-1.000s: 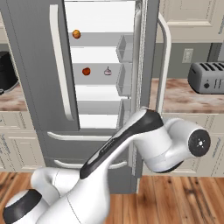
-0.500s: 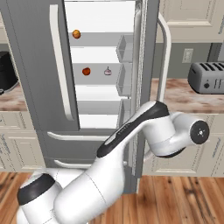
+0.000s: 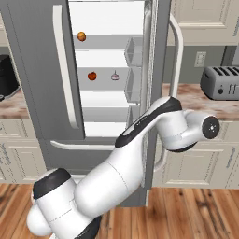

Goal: Place the tomato in the correct fridge rack based on whether it is a fruit or vegetable. Finally, close the fridge door.

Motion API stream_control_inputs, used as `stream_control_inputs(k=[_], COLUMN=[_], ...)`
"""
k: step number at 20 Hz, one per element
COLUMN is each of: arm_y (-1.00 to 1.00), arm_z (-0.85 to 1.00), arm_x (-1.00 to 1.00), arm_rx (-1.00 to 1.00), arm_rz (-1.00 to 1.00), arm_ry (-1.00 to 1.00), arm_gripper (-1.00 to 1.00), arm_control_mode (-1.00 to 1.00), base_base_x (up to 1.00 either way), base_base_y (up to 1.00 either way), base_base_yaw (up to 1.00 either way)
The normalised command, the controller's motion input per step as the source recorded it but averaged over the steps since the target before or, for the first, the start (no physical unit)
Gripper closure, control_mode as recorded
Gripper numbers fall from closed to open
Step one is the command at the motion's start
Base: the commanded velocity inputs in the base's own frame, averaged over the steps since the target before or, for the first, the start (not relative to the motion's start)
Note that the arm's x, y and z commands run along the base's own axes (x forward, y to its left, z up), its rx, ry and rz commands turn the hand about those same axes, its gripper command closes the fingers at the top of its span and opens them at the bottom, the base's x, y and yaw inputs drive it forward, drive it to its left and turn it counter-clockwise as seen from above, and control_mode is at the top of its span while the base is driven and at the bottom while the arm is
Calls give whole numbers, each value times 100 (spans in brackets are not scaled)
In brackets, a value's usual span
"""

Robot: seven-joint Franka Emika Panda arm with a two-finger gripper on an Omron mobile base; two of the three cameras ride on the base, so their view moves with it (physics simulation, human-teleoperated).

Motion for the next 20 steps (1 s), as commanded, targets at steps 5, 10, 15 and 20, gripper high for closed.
stream_control_inputs(k=[5,10,15,20], arm_y=[-29,-29,1,90], arm_z=[-2,0,0,-15], arm_x=[15,-12,11,33], arm_rx=[0,0,0,-5], arm_rz=[9,2,0,-1], arm_ry=[0,-1,0,-3], arm_gripper=[-100,-100,-100,-100], arm_control_mode=[-100,-100,-100,-100], base_base_x=[0,0,0,0], base_base_y=[0,0,0,0], base_base_yaw=[0,0,0,0])
